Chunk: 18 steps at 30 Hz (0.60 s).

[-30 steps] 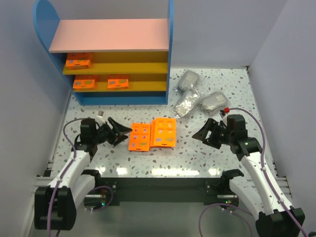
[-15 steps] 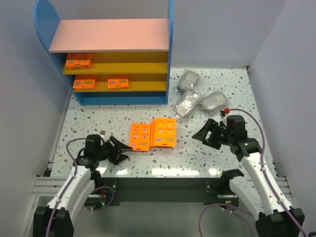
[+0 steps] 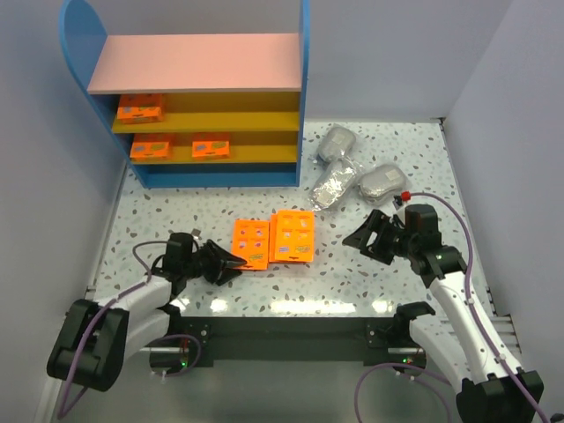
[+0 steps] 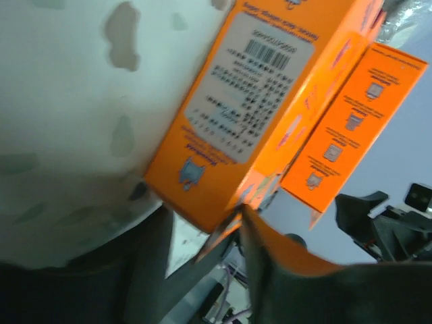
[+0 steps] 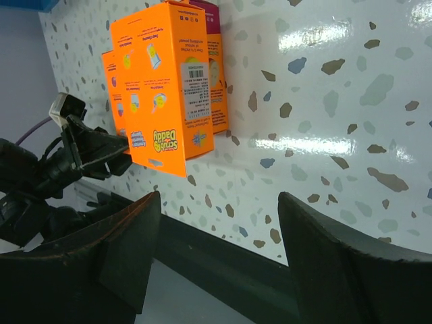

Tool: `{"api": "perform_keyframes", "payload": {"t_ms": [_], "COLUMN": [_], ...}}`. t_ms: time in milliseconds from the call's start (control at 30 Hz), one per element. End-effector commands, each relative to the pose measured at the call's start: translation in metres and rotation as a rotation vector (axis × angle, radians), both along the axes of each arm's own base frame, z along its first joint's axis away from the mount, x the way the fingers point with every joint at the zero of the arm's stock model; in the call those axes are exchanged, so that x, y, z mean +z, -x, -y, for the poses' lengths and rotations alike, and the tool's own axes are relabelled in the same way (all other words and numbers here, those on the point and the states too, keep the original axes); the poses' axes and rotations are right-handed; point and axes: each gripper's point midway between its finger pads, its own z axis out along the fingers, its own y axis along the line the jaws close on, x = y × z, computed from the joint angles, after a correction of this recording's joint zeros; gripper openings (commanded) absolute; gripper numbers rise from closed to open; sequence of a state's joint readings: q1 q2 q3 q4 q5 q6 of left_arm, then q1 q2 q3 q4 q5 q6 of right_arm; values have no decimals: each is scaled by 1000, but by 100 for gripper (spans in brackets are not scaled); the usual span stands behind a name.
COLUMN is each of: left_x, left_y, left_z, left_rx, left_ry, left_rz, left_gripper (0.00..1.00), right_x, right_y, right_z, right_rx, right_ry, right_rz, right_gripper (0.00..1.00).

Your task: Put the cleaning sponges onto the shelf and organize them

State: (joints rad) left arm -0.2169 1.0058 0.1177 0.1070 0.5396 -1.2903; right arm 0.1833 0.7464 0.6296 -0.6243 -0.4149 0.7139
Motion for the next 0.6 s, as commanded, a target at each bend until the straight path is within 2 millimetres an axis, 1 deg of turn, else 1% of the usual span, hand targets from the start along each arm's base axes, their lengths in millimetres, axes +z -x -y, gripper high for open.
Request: {"api": "perform_keyframes", "payload": {"t_ms": [0,67,100,167,267,333,367,433,500,533,567], "left_x": [17,20,22,25,41,52,55,87,111,132,146], "left_y": [-22,-26,-29,-31,-37,-34,-29,-34,-32,-36,-39], "left_z": [14,16,16,14,10,7,5,2,-1,-1,0], "left_rx": [8,2,8,10,28,40,47,73,98,108,115], "left_ry": [60,63,54,29,5,-1,-13,-3,14,36,61], "left_rz": [93,99,104,105,150,159,124,208,250,297,325], "left_gripper": [40,25,11,1,0,0,0,0,0,0,0], "right_x": [4,3,4,5,4,5,3,3,4,4,4], "right_y": [-6,-7,-7,-8,-8,-9,-8,-9,-9,-9,-9], "right_z": [-4,-3,-3,-3,-3,-3,-4,-4,-4,-4,-5], "right_rx": [1,-2,0,-4,-7,-10,-10,-10,-9,-11,-8], "right_ry": [-21,-19,-17,-18,-21,-25,-27,-29,-31,-30,-32], "right_rz": [23,20,24,27,27,29,25,27,29,29,32], "right_gripper": [73,73,73,73,72,72,72,72,72,72,72]}}
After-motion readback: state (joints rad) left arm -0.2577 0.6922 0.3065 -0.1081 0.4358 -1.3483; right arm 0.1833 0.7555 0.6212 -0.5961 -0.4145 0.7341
